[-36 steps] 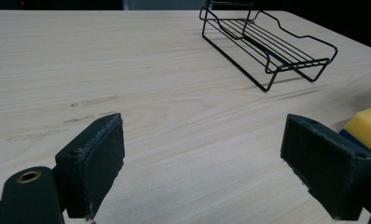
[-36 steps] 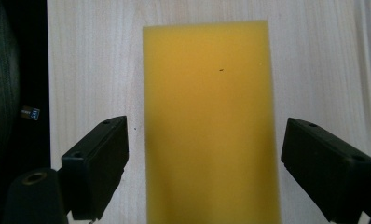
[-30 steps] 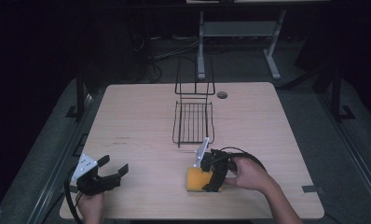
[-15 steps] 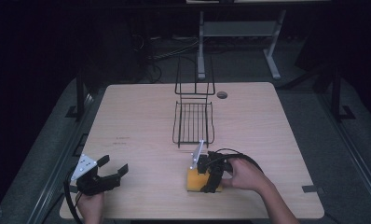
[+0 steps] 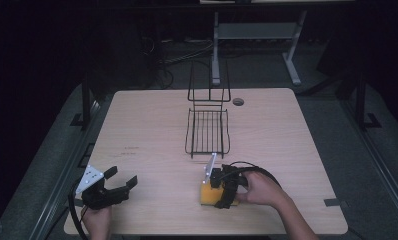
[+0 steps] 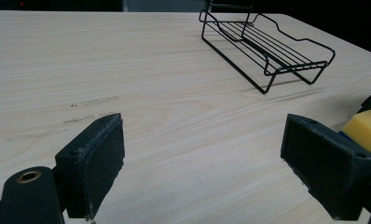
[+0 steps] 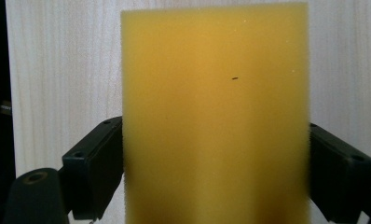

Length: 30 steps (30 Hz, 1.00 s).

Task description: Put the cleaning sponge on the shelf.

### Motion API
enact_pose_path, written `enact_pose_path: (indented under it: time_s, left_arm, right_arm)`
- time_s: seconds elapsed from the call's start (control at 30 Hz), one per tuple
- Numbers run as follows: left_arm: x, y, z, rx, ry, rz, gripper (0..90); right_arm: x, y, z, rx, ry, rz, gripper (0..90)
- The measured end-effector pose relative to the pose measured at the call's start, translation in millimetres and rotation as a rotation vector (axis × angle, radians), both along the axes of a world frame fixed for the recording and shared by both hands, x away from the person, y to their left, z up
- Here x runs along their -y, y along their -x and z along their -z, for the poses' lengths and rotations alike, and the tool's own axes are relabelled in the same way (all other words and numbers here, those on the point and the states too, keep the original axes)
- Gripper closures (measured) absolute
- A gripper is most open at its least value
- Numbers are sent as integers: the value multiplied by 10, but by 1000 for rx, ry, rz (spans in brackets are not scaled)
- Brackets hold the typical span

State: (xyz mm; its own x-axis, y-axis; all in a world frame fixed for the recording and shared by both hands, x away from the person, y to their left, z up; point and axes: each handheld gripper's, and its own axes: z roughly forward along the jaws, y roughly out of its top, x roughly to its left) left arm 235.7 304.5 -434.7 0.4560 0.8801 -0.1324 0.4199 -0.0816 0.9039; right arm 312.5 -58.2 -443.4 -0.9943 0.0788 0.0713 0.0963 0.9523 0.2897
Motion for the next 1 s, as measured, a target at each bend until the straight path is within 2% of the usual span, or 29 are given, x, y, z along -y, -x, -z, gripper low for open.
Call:
enact_pose_path:
  time_s: [0.13,0.5,0.6,1.0]
  left_arm:
    - [-7,3,-1,0,11,-1,128]
    - [-14,6,-4,-1,21,0,128]
    - [-19,8,-7,2,21,0,128]
    - [-9,9,-8,3,24,-2,128]
  right_arm:
    - [-3,6,5,16,-2,-6,166]
    - [-6,9,30,23,5,-8,182]
    - [4,6,20,25,-3,-10,207]
    - [24,0,-69,43,-10,-11,212]
